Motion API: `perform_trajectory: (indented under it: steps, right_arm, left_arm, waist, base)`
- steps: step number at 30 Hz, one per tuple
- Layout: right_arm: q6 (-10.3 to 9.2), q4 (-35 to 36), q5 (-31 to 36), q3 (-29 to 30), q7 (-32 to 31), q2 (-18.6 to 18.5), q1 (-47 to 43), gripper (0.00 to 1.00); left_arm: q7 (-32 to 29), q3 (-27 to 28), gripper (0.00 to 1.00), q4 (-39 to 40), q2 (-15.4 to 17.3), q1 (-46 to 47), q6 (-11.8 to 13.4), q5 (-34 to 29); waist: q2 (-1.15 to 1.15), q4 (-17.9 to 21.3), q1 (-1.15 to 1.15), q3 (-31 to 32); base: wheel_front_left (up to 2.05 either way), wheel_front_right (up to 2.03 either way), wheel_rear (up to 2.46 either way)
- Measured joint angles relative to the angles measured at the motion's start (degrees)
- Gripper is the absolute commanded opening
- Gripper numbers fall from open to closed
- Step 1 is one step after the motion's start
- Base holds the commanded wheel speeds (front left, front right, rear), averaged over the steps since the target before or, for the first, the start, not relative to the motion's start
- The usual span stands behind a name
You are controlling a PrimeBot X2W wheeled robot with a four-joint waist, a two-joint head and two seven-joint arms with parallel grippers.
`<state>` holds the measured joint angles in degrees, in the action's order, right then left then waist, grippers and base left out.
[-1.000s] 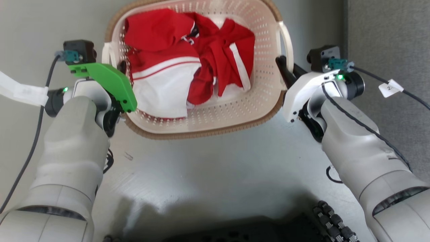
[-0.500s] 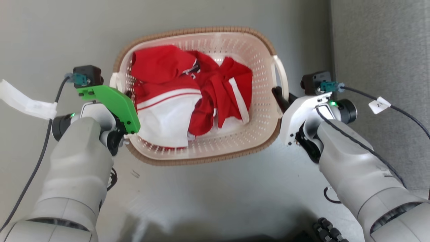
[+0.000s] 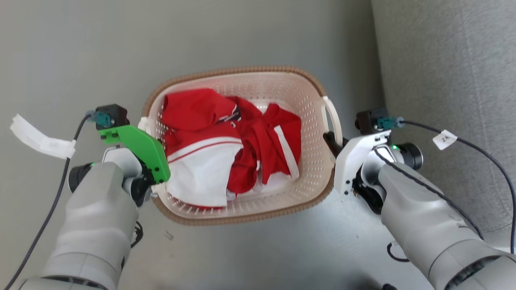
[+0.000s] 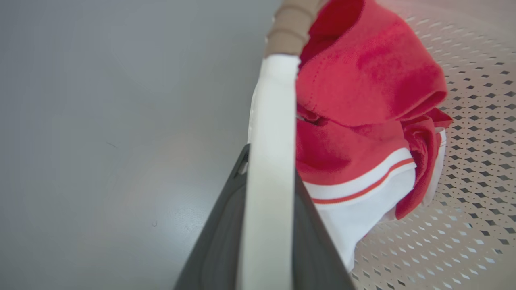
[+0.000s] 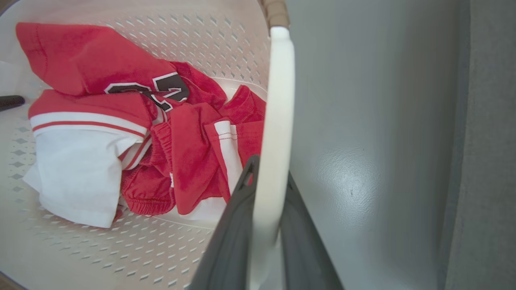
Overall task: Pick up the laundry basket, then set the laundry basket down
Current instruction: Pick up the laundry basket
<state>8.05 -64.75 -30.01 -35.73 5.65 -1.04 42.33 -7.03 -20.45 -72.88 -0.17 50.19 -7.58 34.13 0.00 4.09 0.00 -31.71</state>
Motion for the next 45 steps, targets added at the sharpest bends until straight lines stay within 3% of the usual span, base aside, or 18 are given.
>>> perform_trajectory:
  steps: [45]
  right_arm:
    - [0.0,-0.9,-10.0,-7.5,-10.3,0.1,-12.9,0.0]
  left_arm:
    - [-10.0,-1.9,0.0,-0.7,-0.3,-15.5,0.0,6.4]
  waist:
    - [0.0,-0.3,0.0,25.8]
  base:
    - [0.0,0.0,0.0]
